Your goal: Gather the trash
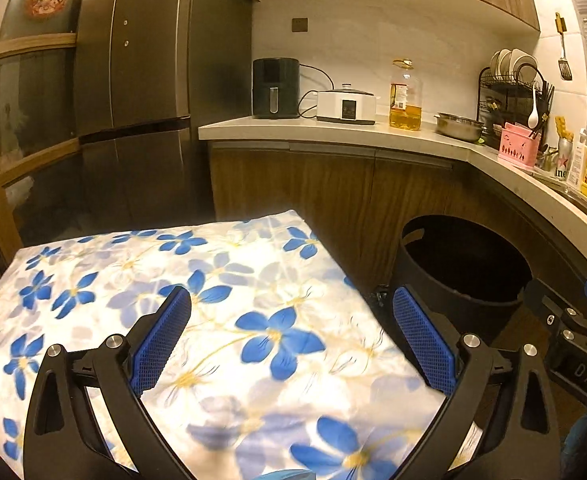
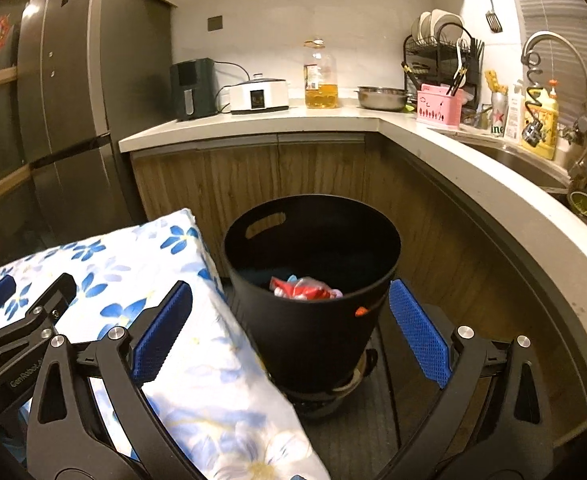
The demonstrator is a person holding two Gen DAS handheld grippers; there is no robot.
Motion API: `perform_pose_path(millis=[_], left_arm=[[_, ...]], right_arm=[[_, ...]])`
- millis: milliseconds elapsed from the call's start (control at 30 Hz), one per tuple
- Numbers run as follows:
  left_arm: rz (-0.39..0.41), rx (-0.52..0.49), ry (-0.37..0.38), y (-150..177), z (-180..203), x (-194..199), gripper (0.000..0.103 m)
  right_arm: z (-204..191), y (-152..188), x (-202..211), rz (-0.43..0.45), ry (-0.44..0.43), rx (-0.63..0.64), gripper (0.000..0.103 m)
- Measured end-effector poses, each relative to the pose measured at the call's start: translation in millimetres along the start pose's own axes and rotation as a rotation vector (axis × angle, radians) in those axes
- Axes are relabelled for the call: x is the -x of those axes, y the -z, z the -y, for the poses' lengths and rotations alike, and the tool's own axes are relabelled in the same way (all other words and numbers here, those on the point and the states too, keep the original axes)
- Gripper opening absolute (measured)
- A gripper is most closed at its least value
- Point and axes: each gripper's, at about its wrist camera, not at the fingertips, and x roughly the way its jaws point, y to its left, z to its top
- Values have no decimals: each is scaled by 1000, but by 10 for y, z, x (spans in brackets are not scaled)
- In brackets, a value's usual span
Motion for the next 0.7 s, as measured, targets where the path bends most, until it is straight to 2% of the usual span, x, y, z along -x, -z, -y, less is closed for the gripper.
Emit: perform_pose_path(millis=[400, 700], left_arm=[[11, 7, 16, 243, -268, 544, 97], [28, -5, 23, 406, -380, 863, 97]], right_arm=[[-193, 267, 749, 50, 18, 20, 98], [-307, 425, 1098, 66, 19, 31, 98]])
